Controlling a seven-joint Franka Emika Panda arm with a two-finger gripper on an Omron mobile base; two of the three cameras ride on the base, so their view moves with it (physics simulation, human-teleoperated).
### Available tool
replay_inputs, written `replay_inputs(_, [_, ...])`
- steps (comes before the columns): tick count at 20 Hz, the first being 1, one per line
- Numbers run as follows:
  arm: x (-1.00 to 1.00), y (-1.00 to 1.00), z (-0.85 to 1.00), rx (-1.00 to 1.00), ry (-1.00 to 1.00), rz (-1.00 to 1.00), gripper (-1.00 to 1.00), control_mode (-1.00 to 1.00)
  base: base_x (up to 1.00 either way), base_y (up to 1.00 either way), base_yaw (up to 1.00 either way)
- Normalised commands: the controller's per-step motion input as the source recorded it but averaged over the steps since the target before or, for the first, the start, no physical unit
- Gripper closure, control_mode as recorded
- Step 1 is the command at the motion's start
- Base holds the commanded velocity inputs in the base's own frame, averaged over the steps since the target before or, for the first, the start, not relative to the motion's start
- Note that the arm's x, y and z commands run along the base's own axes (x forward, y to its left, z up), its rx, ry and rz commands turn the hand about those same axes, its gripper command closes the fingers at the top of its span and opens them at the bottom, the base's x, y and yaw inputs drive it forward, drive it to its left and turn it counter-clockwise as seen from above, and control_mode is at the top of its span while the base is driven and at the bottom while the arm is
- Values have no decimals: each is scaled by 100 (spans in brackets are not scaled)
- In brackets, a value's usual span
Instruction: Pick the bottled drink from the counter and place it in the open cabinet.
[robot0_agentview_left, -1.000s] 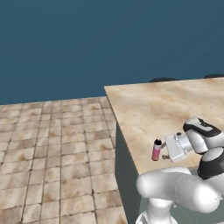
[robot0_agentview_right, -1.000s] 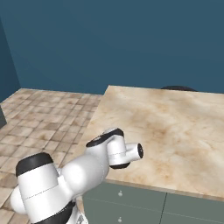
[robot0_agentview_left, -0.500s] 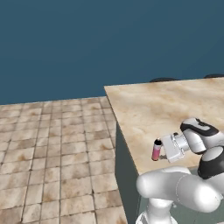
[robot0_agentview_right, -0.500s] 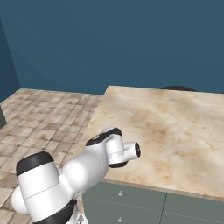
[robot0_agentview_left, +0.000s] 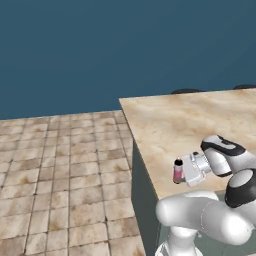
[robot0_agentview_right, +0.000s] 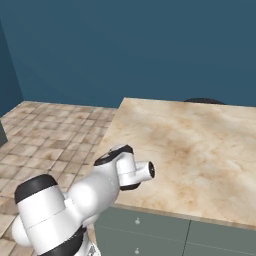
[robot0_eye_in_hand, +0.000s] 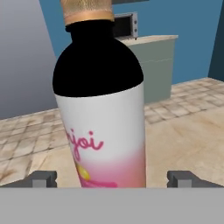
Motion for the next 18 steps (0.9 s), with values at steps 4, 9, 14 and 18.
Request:
replay_inputs(4, [0, 13, 0, 0, 0, 0, -100, -100, 0, 0, 0])
replay_inputs(9, [0, 0, 0, 0, 0, 0, -100, -100, 0, 0, 0])
replay_inputs(14, [0, 0, 0, 0, 0, 0, 100, -100, 0, 0, 0])
replay_inputs(18, [0, 0, 0, 0, 0, 0, 100, -100, 0, 0, 0])
